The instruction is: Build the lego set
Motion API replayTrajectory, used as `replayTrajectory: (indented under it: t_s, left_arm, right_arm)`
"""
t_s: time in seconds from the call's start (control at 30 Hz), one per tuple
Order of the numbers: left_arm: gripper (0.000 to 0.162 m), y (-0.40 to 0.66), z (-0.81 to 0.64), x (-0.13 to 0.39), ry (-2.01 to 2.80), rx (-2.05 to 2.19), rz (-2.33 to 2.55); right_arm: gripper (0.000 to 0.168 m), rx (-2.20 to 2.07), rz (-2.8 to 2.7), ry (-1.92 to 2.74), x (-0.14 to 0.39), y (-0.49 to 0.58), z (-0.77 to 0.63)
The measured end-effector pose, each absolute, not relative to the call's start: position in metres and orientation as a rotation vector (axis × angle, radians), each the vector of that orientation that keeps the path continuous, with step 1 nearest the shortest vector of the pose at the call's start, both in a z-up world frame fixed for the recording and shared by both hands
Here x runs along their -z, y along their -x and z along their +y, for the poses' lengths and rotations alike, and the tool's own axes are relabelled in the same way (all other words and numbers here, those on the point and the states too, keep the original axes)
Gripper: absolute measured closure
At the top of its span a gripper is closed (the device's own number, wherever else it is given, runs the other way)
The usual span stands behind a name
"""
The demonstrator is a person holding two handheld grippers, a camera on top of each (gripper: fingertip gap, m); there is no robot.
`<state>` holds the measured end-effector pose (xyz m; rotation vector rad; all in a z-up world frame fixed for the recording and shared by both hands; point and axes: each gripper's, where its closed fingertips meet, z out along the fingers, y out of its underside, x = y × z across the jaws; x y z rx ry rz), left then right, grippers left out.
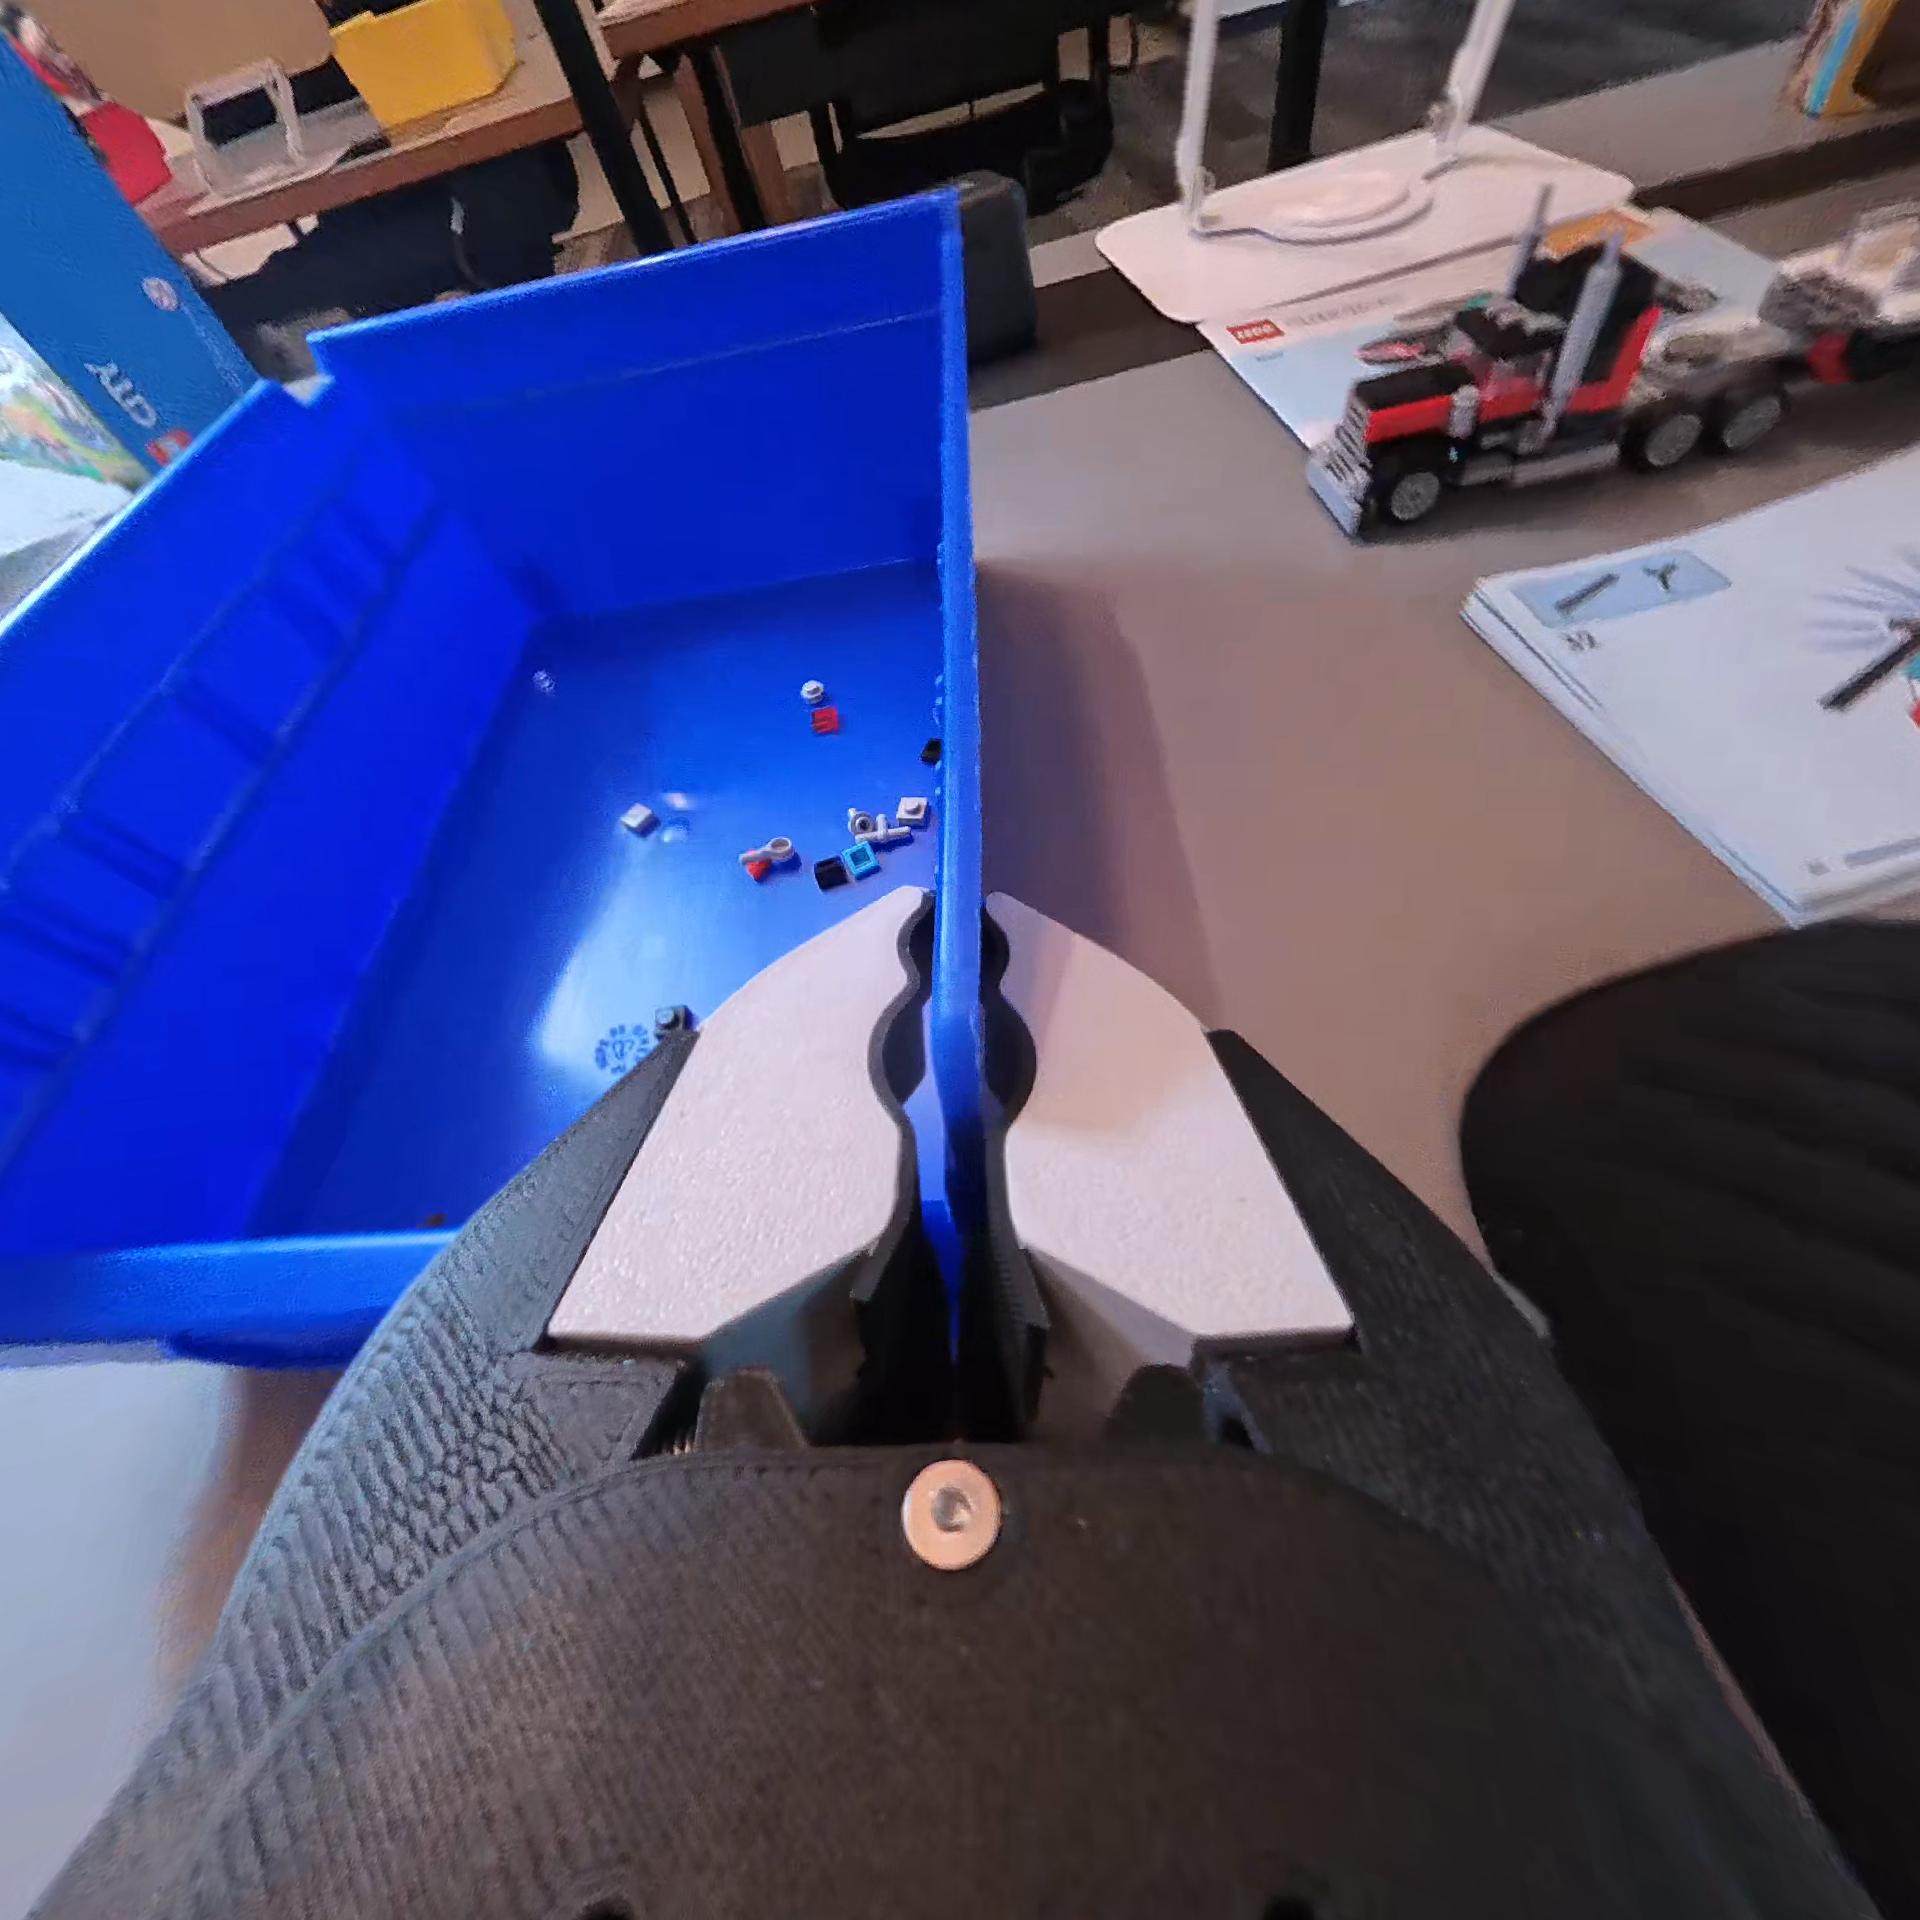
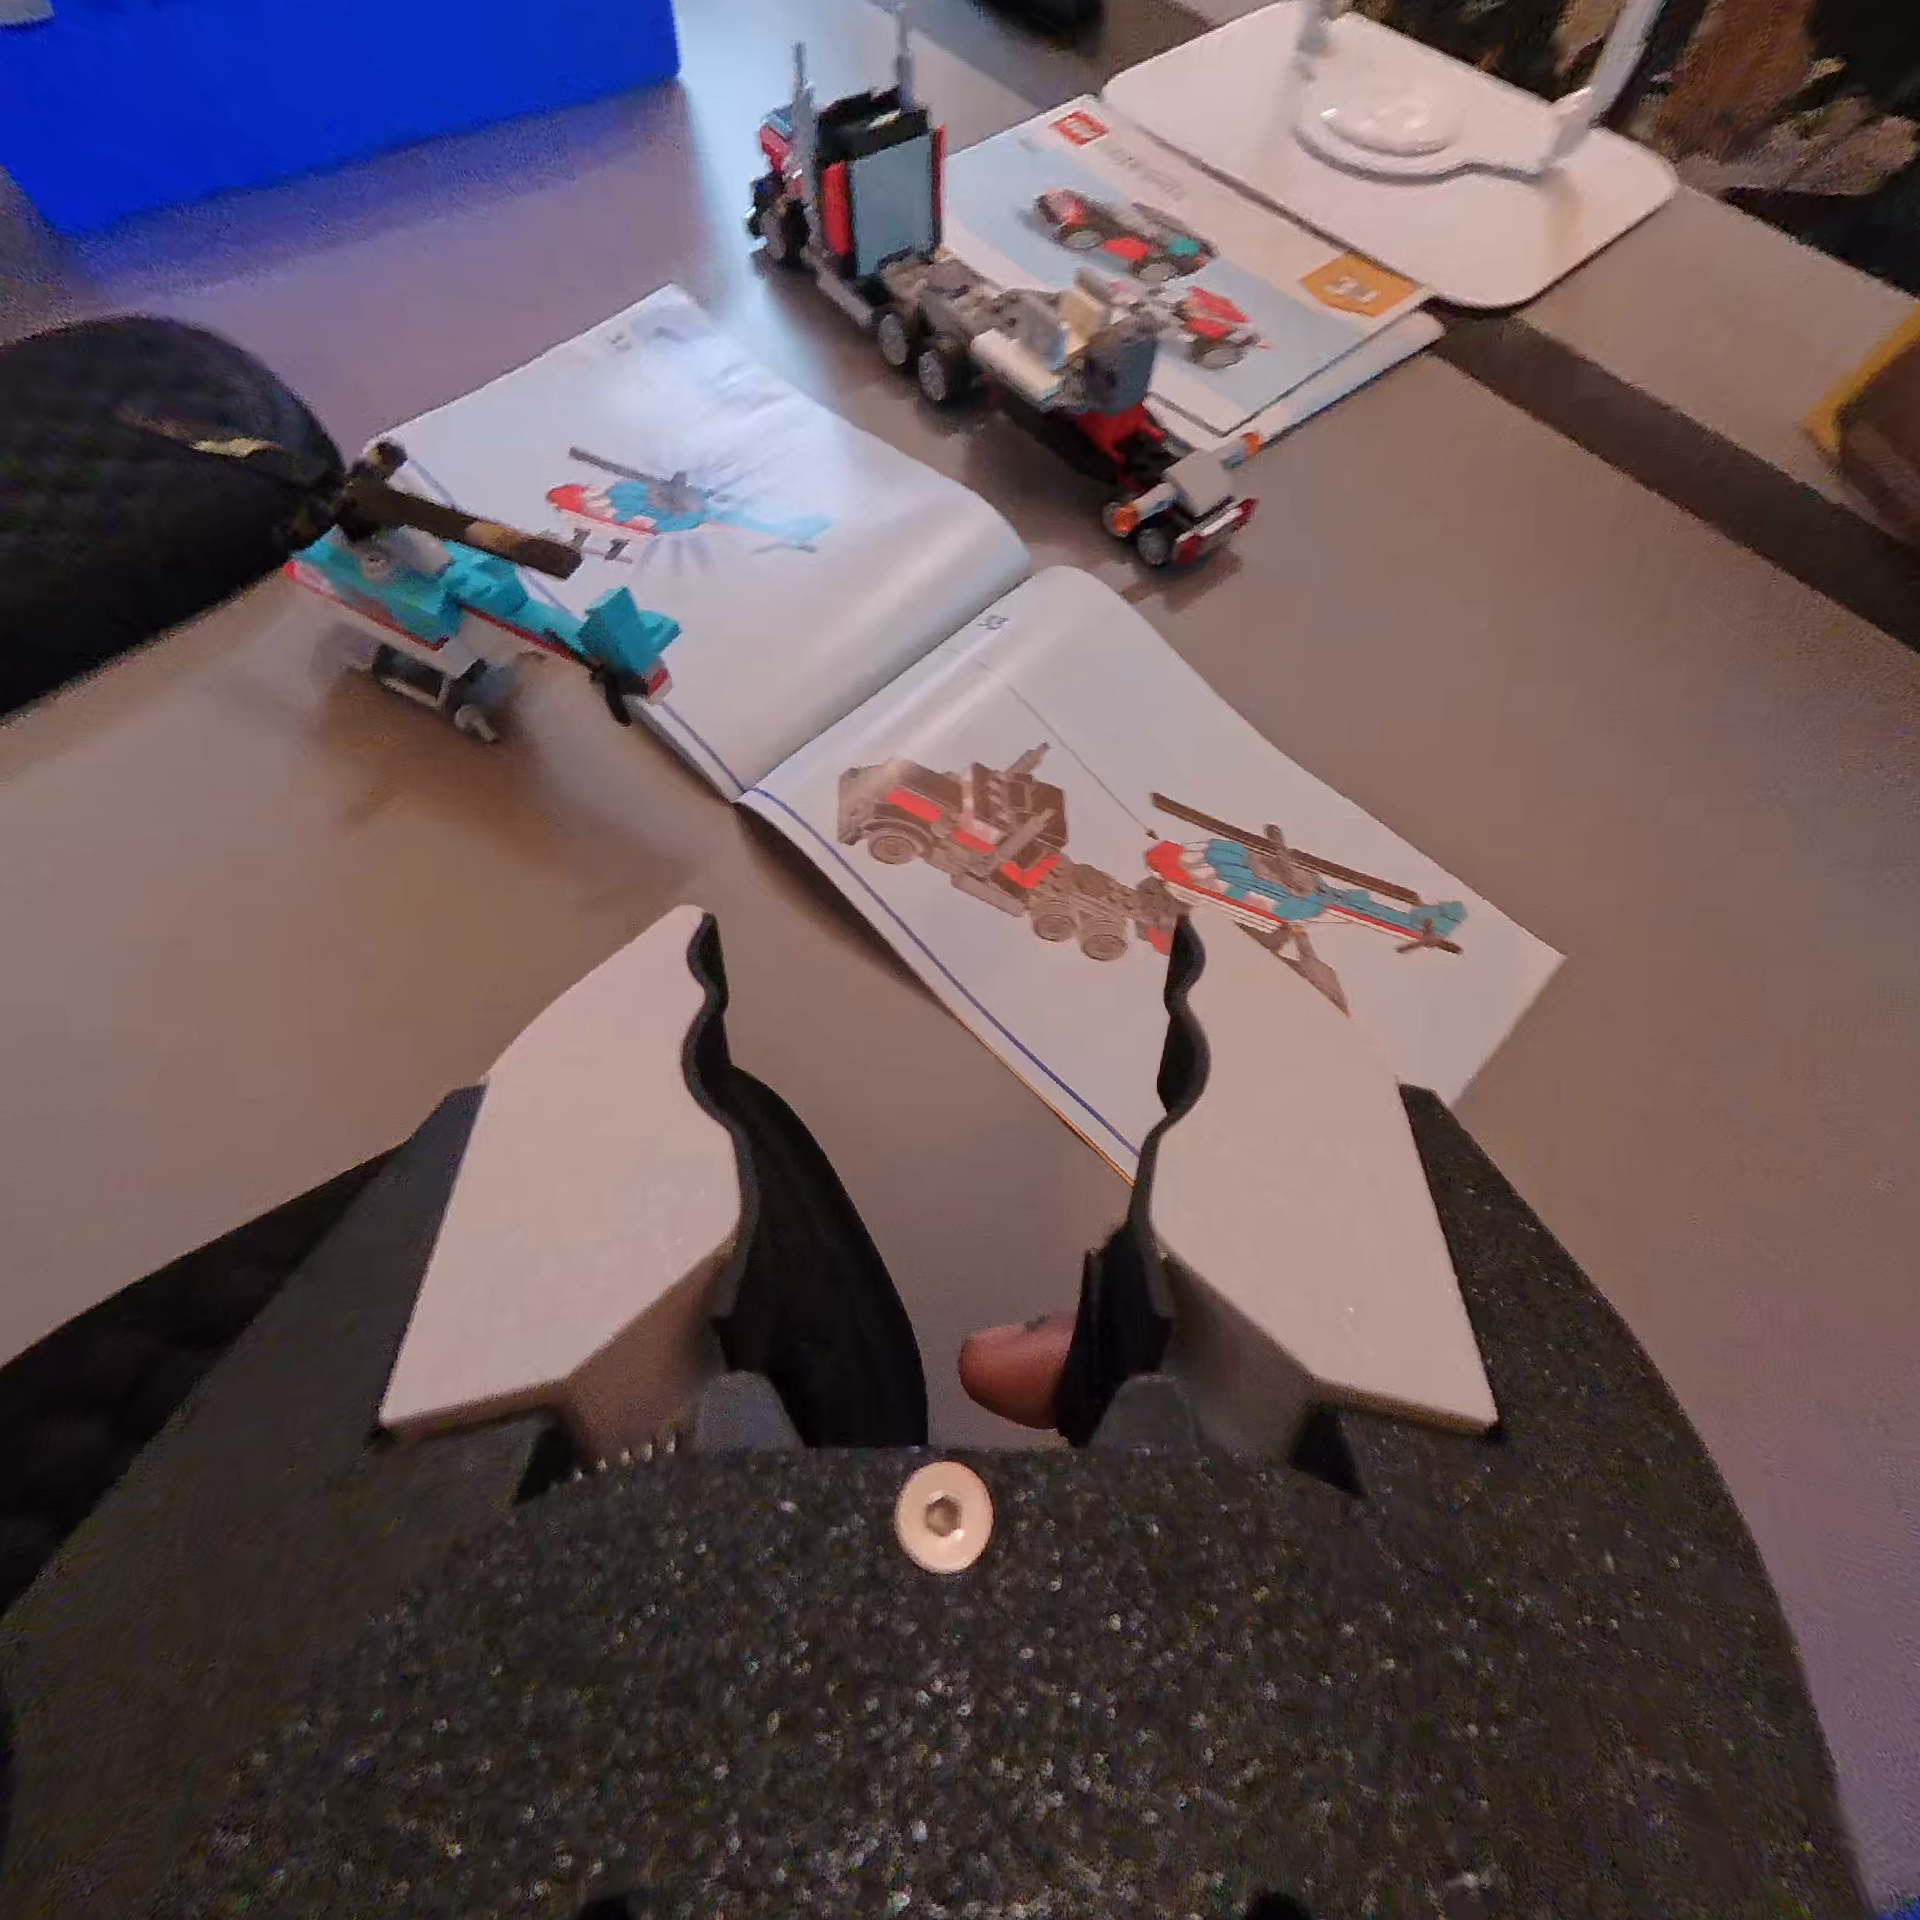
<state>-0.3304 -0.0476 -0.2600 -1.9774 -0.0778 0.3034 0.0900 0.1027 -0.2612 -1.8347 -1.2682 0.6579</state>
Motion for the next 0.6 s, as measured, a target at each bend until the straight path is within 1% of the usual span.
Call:
replayTrajectory:
  t_s: [0.2,0.33,0.43,0.53,0.57,0.6]
  left_arm:
    - [0.156,0.34,-0.008,0.26,1.975,-0.382,-0.197]
    - [0.155,0.348,0.015,0.26,1.973,-0.484,-0.241]
    - [0.156,0.355,0.026,0.26,1.961,-0.48,-0.254]
    - [0.155,0.357,0.027,0.26,1.957,-0.469,-0.224]
    - [0.149,0.354,0.026,0.257,1.946,-0.438,-0.222]
    - [0.135,0.351,0.023,0.252,1.922,-0.41,-0.233]
  right_arm:
    - [0.091,-0.545,-1.073,1.797,0.231,-0.106,0.11]
    - [0.089,-0.355,-0.956,1.774,0.211,-0.134,0.112]
    - [0.089,-0.184,-0.818,1.737,0.191,-0.169,0.11]
    - [0.088,0.049,-0.58,1.707,0.177,-0.227,0.109]
    - [0.087,0.138,-0.496,1.697,0.176,-0.248,0.108]
    - [0.084,0.224,-0.429,1.697,0.179,-0.268,0.108]
